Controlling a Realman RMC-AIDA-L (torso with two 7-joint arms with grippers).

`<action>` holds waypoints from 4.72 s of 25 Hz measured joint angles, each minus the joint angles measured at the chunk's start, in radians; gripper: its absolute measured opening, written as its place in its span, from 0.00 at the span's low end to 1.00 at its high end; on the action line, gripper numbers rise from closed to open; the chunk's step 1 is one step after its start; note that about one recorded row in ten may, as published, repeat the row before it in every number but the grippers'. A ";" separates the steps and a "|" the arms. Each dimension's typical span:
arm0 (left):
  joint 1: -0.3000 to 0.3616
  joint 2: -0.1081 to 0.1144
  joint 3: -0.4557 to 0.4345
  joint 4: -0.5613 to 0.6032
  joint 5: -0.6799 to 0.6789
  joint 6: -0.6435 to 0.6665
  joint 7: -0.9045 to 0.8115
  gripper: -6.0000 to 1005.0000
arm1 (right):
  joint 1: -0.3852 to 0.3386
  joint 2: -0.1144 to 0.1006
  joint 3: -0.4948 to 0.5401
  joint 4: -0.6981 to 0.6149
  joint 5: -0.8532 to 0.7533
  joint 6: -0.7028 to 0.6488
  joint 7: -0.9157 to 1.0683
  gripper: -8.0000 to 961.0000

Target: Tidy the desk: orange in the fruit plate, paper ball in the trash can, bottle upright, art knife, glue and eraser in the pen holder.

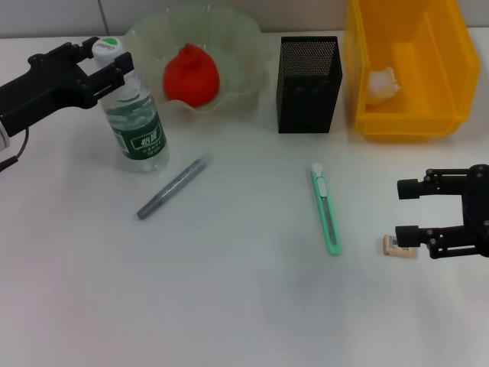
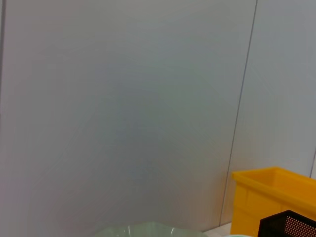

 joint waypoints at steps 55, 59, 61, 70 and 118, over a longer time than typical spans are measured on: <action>0.159 0.077 -0.086 0.036 0.153 0.583 -0.010 0.80 | 0.531 0.011 -0.960 0.156 -0.545 0.695 1.244 0.76; 0.157 0.075 -0.085 0.035 0.153 0.579 -0.010 0.80 | 0.543 0.014 -0.973 0.182 -0.538 0.719 1.249 0.76; 0.156 0.075 -0.084 0.035 0.153 0.577 -0.010 0.80 | 0.544 0.015 -0.979 0.185 -0.535 0.729 1.249 0.76; 0.151 0.076 -0.084 0.035 0.152 0.567 -0.010 0.80 | 0.547 0.015 -1.020 0.204 -0.523 0.763 1.251 0.76; 0.146 0.076 -0.083 0.008 0.152 0.531 0.022 0.80 | 0.454 0.004 -1.019 -0.089 -0.503 0.627 1.257 0.19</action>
